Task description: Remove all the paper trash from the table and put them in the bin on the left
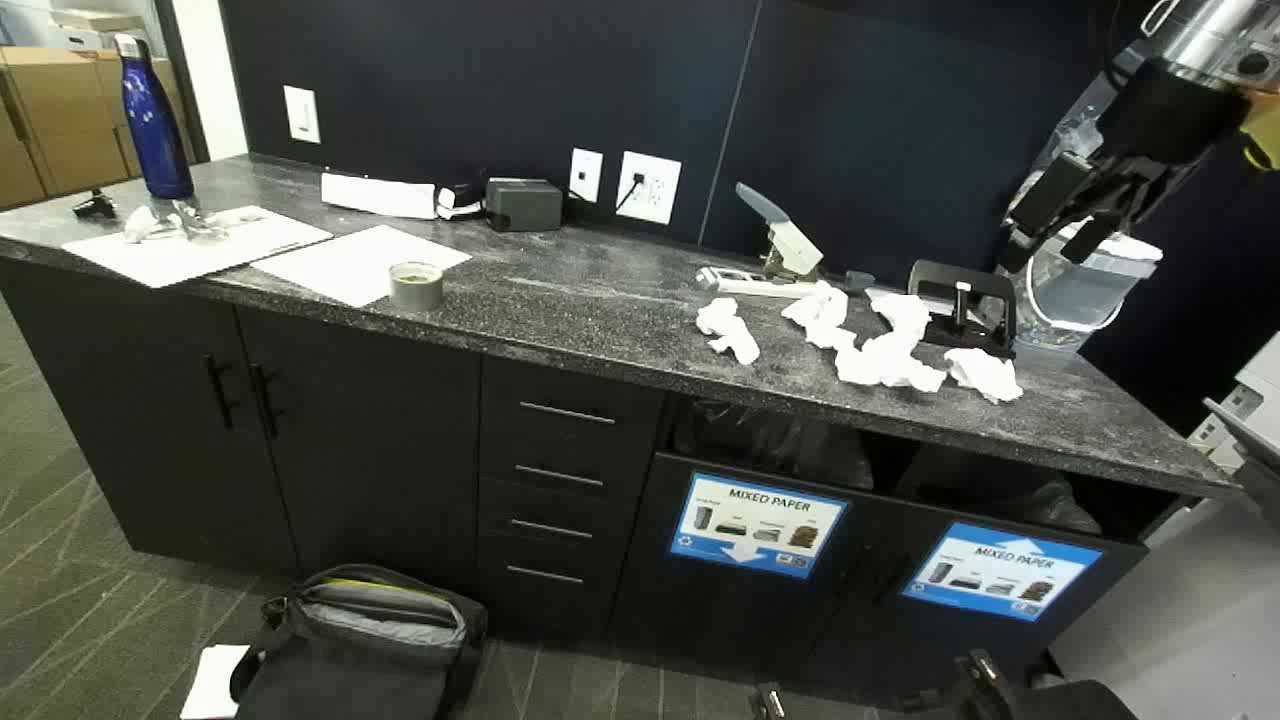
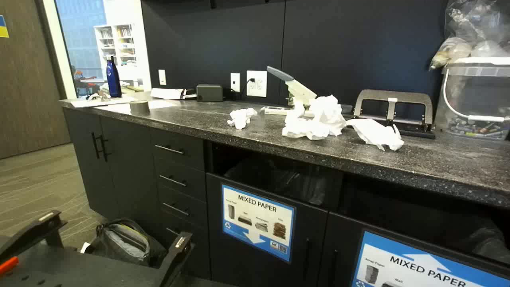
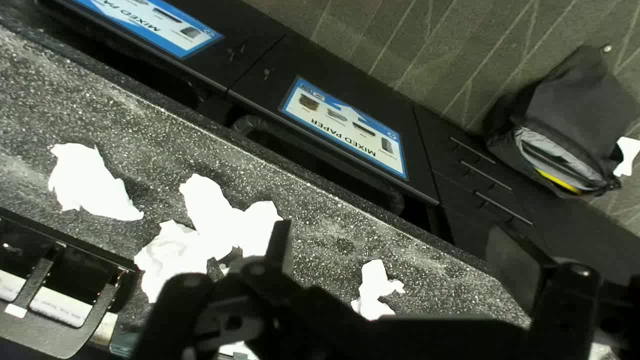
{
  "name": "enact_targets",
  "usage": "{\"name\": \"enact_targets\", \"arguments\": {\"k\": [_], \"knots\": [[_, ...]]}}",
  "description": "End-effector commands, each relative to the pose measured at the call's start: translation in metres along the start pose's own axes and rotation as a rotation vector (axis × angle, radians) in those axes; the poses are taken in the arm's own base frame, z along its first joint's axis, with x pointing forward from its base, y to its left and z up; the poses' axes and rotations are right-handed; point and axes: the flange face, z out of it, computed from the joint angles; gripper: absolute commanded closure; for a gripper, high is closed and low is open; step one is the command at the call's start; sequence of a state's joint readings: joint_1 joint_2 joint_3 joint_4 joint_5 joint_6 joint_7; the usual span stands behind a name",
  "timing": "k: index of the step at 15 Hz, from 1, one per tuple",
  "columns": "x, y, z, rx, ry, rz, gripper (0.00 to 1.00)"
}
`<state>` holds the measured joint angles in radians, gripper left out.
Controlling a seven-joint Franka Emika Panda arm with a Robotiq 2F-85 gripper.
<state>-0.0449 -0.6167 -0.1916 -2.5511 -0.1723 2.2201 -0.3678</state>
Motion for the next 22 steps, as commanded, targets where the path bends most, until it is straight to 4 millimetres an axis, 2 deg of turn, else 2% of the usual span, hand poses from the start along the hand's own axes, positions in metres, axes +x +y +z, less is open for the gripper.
{"name": "enact_targets", "arguments": {"k": [1,7,11,16,22], "knots": [[0.001,0.001,-0.003,-0.002,0.004,0.000,0.00],[0.003,0.002,-0.009,-0.008,0.018,0.002,0.00],[0.010,0.015,0.006,-0.039,0.013,0.020,0.00],[0.035,0.051,0.048,-0.137,0.010,-0.018,0.00],[0.077,0.118,0.117,-0.205,-0.043,-0.049,0.00]]}}
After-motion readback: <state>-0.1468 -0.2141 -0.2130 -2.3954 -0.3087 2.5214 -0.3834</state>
